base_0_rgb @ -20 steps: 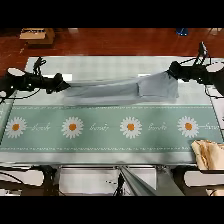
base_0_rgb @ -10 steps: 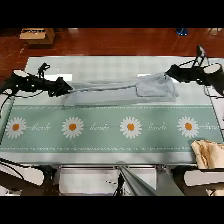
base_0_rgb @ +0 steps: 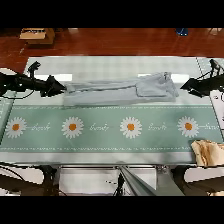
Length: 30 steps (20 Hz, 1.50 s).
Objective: Fold the shirts.
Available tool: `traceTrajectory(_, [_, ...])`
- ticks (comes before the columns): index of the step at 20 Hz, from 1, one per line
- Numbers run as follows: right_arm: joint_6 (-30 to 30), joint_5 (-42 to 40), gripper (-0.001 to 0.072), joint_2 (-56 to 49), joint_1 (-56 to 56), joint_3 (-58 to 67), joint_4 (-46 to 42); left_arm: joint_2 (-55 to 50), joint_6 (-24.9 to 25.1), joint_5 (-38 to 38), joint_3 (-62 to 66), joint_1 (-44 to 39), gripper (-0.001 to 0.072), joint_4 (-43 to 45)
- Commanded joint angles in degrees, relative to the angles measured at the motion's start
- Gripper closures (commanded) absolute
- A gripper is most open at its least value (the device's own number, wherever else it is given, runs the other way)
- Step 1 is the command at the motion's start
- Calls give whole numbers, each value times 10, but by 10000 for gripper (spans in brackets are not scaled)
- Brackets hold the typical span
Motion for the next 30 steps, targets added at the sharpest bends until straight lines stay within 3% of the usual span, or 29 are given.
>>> traceTrajectory(1, [-74,56,122,-54,-12,2,210,2,11,-39,0,-6,353,0])
traceTrajectory(9, [-92,-36,131,-103,100,2,253,2,13,-62,0,-7,353,0])
traceTrajectory(10, [-93,-43,190,-109,116,2,252,2,13,-62,0,-7,353,0])
traceTrajectory(11, [-99,-51,392,-110,128,2,246,3,13,-62,0,-7,355,0])
traceTrajectory(12, [-113,-52,608,-107,134,6,244,3,18,-62,0,-7,411,0])
traceTrajectory(13, [-122,-44,679,-100,136,13,237,4,26,-61,0,-7,465,-1])
traceTrajectory(14, [-122,-35,679,-88,136,21,221,7,33,-61,0,-7,515,-7])
traceTrajectory(15, [-118,-26,680,-69,134,29,195,9,48,-62,0,-7,632,-20])
traceTrajectory(16, [-104,-15,681,-47,132,36,165,13,60,-63,0,-8,684,-40])
traceTrajectory(22, [-14,97,681,130,132,45,-19,35,68,-59,0,-92,685,-172])
traceTrajectory(30, [38,224,681,342,132,45,-95,34,44,65,0,-382,685,-217])
